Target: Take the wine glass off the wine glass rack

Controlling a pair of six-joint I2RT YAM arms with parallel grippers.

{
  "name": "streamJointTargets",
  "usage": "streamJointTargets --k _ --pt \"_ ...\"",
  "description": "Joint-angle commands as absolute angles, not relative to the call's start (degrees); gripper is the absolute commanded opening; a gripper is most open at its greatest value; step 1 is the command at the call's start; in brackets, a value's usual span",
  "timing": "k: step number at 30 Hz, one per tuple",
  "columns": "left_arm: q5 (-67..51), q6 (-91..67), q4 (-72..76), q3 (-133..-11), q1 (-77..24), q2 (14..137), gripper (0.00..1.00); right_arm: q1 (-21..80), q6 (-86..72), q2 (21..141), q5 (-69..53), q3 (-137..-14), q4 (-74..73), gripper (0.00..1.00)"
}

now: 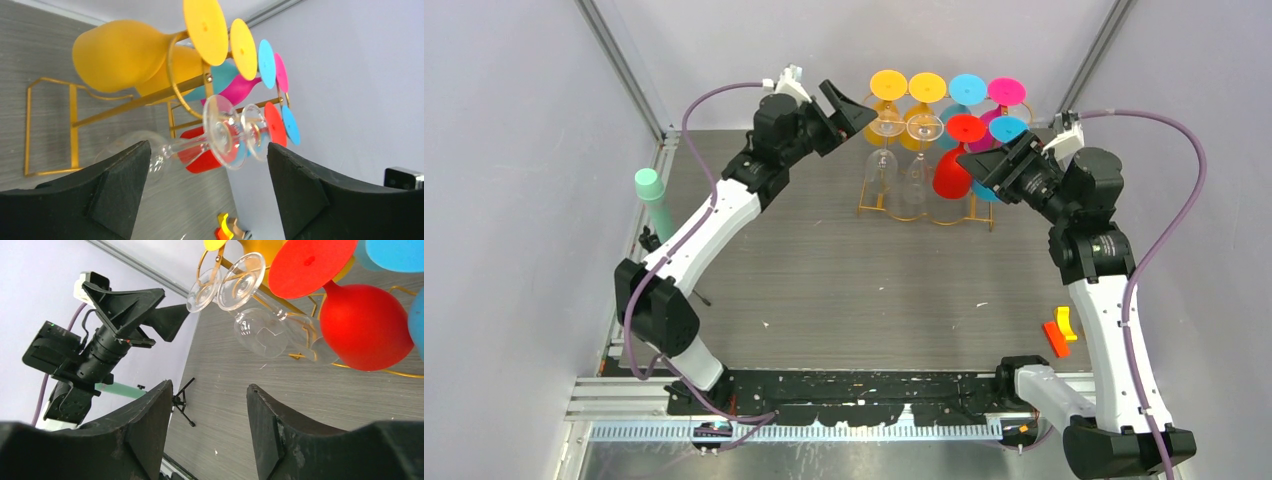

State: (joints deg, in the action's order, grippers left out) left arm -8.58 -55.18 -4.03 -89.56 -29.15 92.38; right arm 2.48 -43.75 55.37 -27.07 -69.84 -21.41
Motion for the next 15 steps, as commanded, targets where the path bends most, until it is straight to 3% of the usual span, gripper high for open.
streamJointTargets --k 1,11,15 --pt "-4.93 -58.32 0.18 -94.26 -30.28 94.26 0.82 2.63 -44.24 54.56 -23.77 -69.08 -20.40 0.60" --pt "-3.00 -61.93 -0.78 -94.11 -30.85 95.94 0.37 2.72 -43.07 54.10 -21.54 -69.73 -22.54 0.59" --pt "-5.51 -63.37 -3.55 -97.47 -30.85 98.33 0.31 2.69 -43.22 54.21 -21.62 -69.30 -22.25 0.59"
